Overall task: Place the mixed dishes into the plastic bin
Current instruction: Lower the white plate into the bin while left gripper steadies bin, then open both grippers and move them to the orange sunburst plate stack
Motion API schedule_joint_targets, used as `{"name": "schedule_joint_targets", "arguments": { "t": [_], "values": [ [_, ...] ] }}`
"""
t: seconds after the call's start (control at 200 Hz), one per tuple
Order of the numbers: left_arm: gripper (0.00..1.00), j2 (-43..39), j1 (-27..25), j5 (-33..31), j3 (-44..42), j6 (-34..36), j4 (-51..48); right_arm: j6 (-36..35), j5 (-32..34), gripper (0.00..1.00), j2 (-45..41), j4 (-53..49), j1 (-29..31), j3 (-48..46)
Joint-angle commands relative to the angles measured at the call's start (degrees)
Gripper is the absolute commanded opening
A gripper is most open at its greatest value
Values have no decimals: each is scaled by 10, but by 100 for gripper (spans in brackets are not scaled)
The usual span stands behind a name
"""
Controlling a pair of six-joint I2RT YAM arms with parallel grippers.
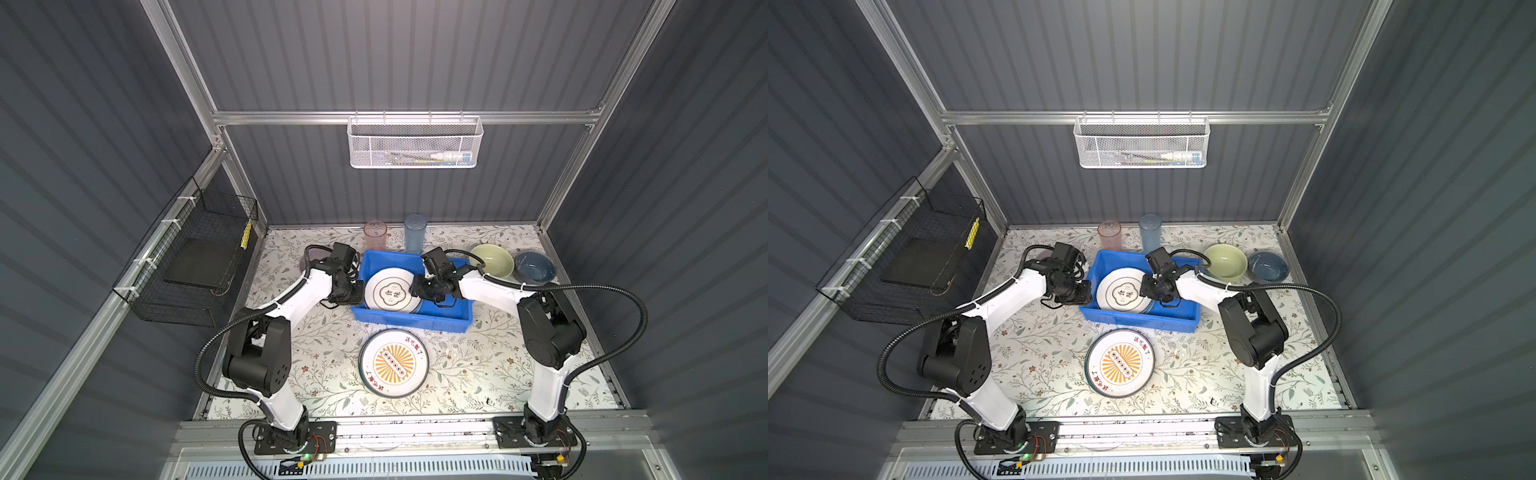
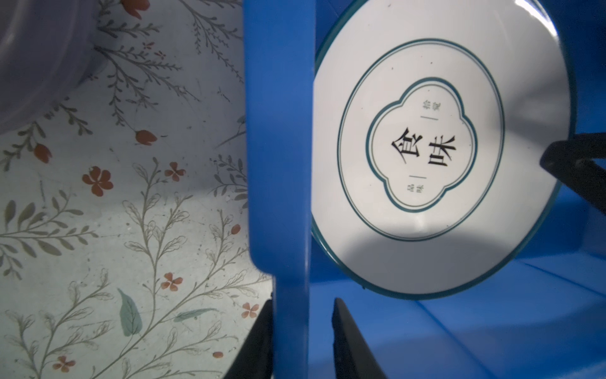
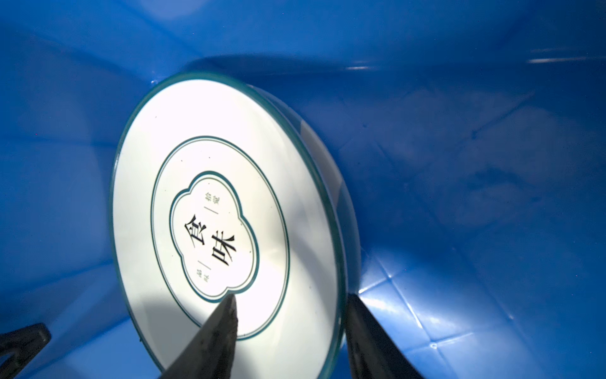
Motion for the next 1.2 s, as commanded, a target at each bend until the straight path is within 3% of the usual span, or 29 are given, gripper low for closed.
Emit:
{"name": "schedule_joint_targets", "arguments": {
  "t": [0.0, 0.48, 0.66, 0.881, 1.196],
  "values": [
    [32, -30, 0, 18, -3, 1, -15, -14, 17, 56, 5, -20, 9, 22],
    [49, -102, 0, -20, -23, -13, -27, -59, 64, 69, -81, -77, 10, 10],
    [51, -153, 0, -17, -48, -20, -53, -69, 45, 72, -154, -58, 10, -25],
    [65, -246, 0, 28, -111, -26, -64, -80, 4, 73, -247, -33, 12, -83],
    [64, -334, -22, 75, -224, -76, -47, -54, -66, 73, -420, 20, 24, -244]
  ]
}}
